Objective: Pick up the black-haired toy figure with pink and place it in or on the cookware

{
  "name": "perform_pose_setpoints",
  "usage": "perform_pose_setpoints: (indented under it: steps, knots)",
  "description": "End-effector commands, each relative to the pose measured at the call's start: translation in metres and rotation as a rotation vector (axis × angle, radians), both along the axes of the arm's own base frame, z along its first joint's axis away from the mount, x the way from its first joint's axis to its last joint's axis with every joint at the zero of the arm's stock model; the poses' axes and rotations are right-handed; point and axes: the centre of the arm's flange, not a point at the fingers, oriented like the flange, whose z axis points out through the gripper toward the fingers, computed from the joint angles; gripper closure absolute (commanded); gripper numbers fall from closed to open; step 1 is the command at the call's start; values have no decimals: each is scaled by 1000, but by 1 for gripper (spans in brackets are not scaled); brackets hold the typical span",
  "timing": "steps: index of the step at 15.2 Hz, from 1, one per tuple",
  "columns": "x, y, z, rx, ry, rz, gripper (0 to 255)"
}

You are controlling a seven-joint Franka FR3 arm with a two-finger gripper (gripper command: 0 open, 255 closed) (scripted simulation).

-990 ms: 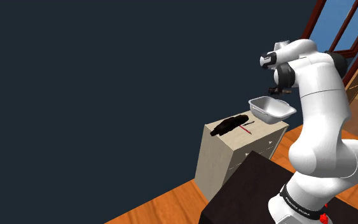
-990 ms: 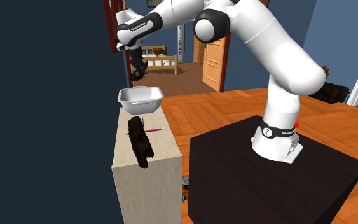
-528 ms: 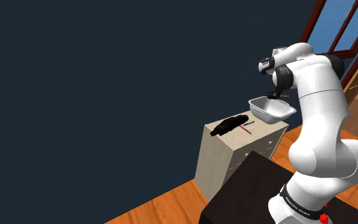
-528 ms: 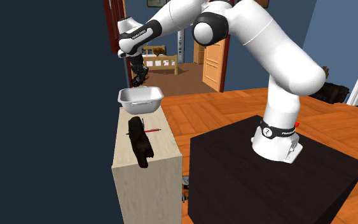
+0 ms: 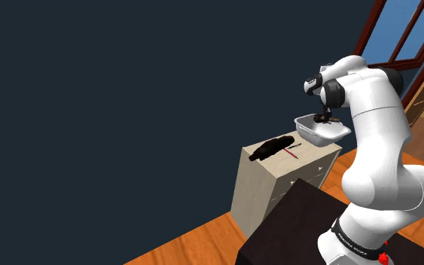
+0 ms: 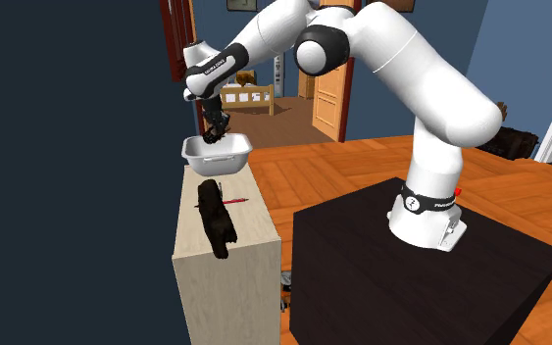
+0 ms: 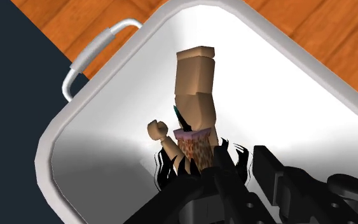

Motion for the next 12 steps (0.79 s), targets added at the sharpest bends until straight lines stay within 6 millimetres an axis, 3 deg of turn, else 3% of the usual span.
perform_pose_setpoints:
  steps: [1, 7, 8, 12]
  knots:
    - [0, 0, -4, -1, 0, 0, 255]
    - [0, 0, -4, -1, 0, 0, 255]
    - [0, 0, -4, -1, 0, 0, 0]
    - [0, 0, -4, -1, 0, 0, 0]
